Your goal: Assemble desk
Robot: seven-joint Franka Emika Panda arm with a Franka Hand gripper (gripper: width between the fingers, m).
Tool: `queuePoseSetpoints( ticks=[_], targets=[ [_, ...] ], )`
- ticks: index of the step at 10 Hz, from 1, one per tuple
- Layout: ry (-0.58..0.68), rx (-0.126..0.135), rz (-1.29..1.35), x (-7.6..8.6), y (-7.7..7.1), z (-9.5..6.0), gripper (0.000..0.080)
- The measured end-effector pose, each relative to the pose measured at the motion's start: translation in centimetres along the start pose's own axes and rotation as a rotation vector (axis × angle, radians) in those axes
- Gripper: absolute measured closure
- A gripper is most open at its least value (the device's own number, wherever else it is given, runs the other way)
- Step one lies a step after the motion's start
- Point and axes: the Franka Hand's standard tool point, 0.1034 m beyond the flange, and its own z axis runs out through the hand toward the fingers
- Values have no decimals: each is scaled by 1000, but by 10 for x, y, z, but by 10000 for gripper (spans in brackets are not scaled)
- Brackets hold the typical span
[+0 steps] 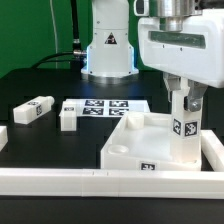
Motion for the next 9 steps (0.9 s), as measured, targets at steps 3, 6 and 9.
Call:
queuePoseSetpoints(
  ticks=[3,6,9],
  targets=[
    [-6,1,-35,-1,0,0,284],
    [-3,3,-282,-4,-1,0,161],
    [-4,5,-579,-7,-2,1,150]
  ],
)
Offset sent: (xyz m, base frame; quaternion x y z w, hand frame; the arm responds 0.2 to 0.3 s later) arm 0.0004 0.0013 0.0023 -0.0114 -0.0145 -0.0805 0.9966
